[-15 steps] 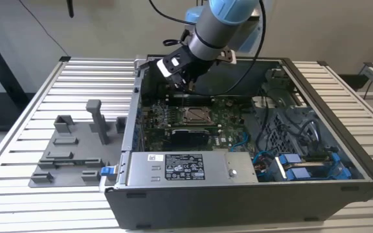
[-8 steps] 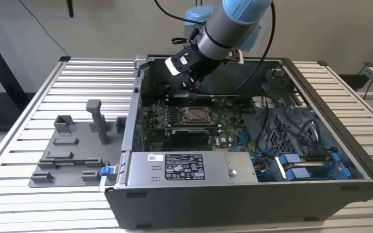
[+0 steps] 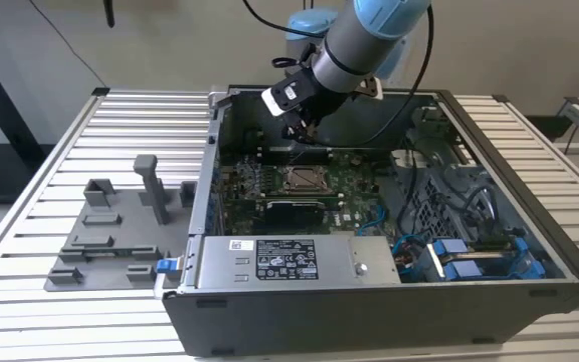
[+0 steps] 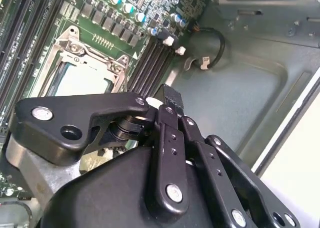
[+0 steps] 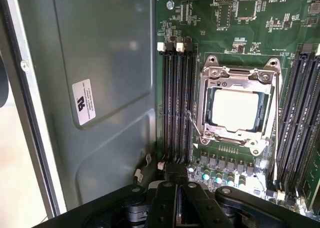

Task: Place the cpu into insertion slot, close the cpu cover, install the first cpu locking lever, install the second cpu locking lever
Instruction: 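Install the first cpu locking lever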

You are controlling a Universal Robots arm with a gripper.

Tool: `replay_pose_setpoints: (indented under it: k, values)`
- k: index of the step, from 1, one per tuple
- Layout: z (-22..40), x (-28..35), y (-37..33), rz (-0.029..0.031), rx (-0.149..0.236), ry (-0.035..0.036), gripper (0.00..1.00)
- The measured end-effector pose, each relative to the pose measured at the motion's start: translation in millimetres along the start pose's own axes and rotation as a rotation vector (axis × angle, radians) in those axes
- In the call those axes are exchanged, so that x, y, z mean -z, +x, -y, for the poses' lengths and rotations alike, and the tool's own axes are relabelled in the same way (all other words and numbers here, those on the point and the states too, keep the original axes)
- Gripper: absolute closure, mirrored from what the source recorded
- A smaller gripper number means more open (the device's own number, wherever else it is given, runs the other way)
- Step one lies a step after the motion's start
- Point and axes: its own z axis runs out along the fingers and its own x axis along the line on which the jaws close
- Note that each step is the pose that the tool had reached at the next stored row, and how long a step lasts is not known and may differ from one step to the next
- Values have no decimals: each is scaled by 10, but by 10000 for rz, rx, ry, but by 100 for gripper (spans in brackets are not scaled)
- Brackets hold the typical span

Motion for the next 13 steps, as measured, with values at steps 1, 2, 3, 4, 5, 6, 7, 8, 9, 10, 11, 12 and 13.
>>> replay_pose_setpoints:
  k: [1, 2, 3, 4, 5, 6, 7, 8, 9, 10, 11, 12, 13]
  values:
    - [0, 0, 0, 0, 0, 0, 89]
    - [0, 0, 0, 0, 1, 0, 89]
    - [0, 0, 0, 0, 1, 0, 89]
    - [0, 0, 0, 1, 1, 1, 89]
    - [0, 0, 0, 1, 1, 1, 89]
    - [0, 0, 0, 1, 2, 1, 89]
    - [0, 0, 0, 1, 2, 1, 89]
    - [1, 0, 0, 2, 6, -2, 89]
    - [3, 0, 0, 14, 47, -26, 89]
    - [2, -1, 0, 41, 143, -52, 89]
    - [3, -1, 0, 82, 281, -70, 89]
    - [3, 0, 0, 126, 427, -101, 89]
    - [3, -1, 0, 173, 588, -154, 89]
